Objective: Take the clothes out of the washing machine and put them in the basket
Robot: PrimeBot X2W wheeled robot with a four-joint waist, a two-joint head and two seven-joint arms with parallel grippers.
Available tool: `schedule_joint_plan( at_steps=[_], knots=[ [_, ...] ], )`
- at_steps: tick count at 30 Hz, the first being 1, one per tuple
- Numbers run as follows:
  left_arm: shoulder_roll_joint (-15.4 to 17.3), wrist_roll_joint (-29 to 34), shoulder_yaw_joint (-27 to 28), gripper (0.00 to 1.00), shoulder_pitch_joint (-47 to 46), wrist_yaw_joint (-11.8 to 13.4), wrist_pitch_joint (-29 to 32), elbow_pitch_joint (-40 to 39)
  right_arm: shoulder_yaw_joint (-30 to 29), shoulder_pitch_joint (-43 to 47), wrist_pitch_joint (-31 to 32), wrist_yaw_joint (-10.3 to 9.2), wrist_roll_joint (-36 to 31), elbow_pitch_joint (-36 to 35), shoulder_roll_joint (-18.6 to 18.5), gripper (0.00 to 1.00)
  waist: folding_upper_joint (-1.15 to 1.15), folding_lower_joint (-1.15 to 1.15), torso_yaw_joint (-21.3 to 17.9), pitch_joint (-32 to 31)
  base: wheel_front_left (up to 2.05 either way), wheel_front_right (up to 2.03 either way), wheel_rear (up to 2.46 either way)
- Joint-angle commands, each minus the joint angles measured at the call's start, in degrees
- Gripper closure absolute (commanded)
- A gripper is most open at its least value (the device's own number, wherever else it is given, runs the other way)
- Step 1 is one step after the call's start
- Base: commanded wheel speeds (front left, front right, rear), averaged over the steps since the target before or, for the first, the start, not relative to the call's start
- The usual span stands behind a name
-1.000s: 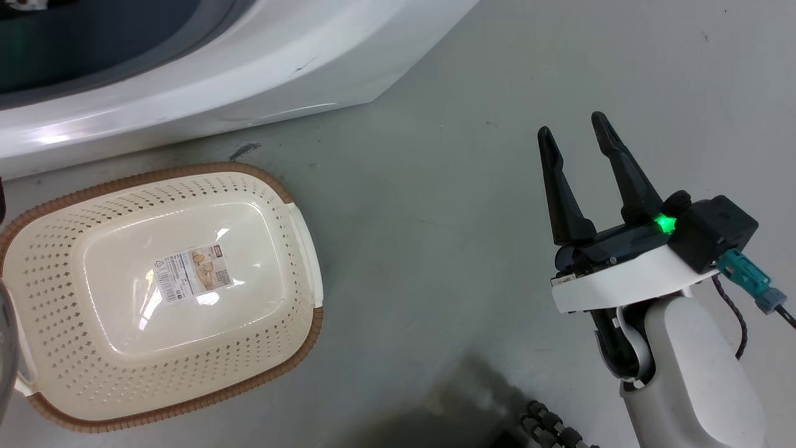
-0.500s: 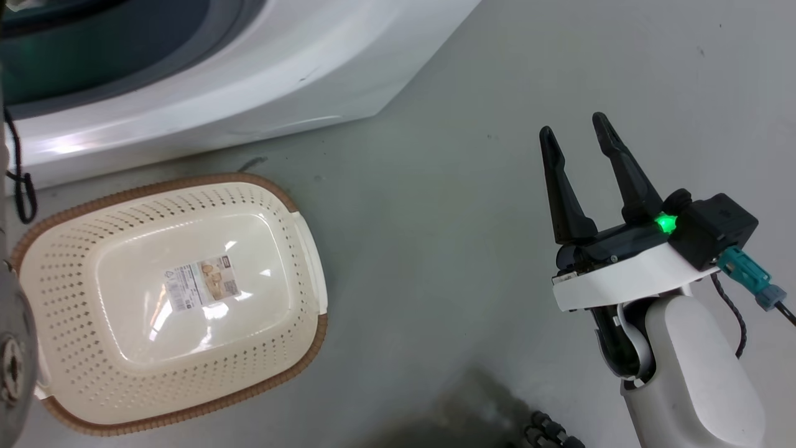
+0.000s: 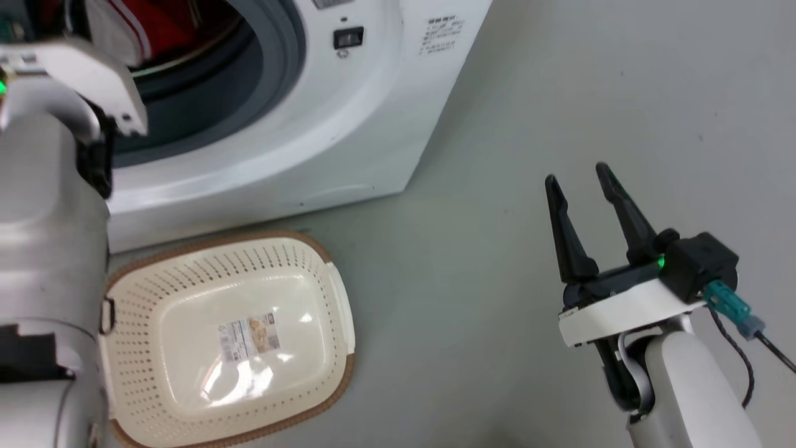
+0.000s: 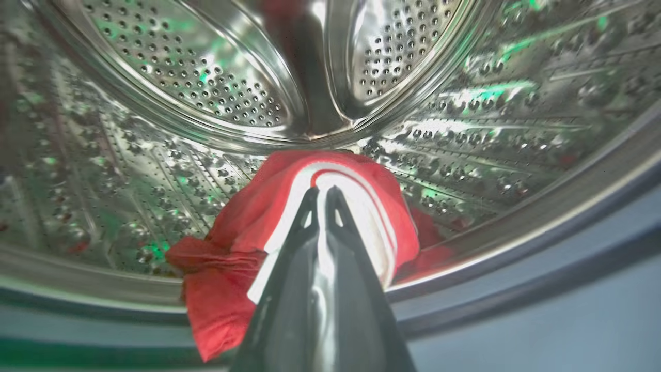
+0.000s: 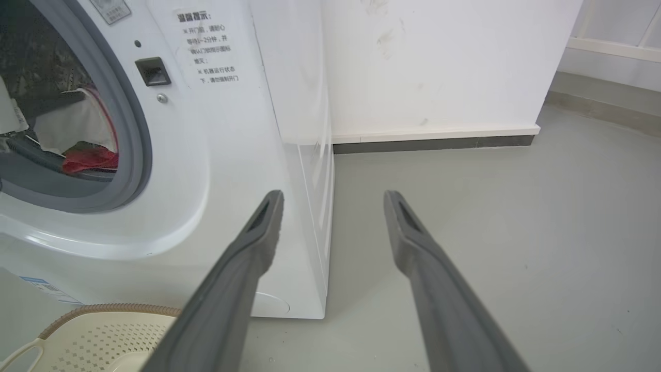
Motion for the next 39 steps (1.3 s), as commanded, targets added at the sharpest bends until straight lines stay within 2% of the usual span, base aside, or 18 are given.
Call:
schedule_joint_plan(
  at_steps=[1,5,10,21,29,39],
  knots=[
    [-0.68,-0.73,0.32,1.0,2.2,-0.03,-1.9,0.5,-0.36,1.2,-0.13,-0.04,-0.52,0.37,-0.02,0.0,0.0,0.0,1.39,-4.28,0.0,0.0,0.0],
    [-2.17,-3.06,1.82,1.0,6.66,-0.61,-5.25,1.13,-0.78,3.63,-0.13,-0.04,-1.49,1.34,-0.01,0.0,0.0,0.0,2.44,-8.36,0.0,0.0,0.0],
    [-3.85,-4.79,2.99,1.0,12.46,-1.39,-6.35,-1.96,-1.36,6.29,-0.12,-0.04,-2.3,1.95,-0.01,0.0,0.0,0.0,3.76,-12.73,0.0,0.0,0.0],
    [-7.99,-4.74,4.98,1.0,28.52,-1.71,-6.36,-22.93,-2.24,10.57,-0.12,-0.04,-2.67,2.72,-0.01,0.0,0.0,0.0,6.69,-19.27,0.0,0.0,0.0],
    [-11.41,-3.92,4.32,1.0,37.49,-1.7,-6.32,-40.51,-2.67,12.99,-0.12,-0.04,-3.14,3.28,0.0,0.0,0.0,0.0,9.18,-22.17,0.0,0.0,0.0],
    [-13.54,-3.32,1.68,1.0,46.56,-0.01,-4.66,-62.51,-3.55,14.47,0.19,-0.04,-4.1,3.16,0.01,0.0,0.0,0.0,11.32,-23.97,0.0,0.0,0.0]
  ],
)
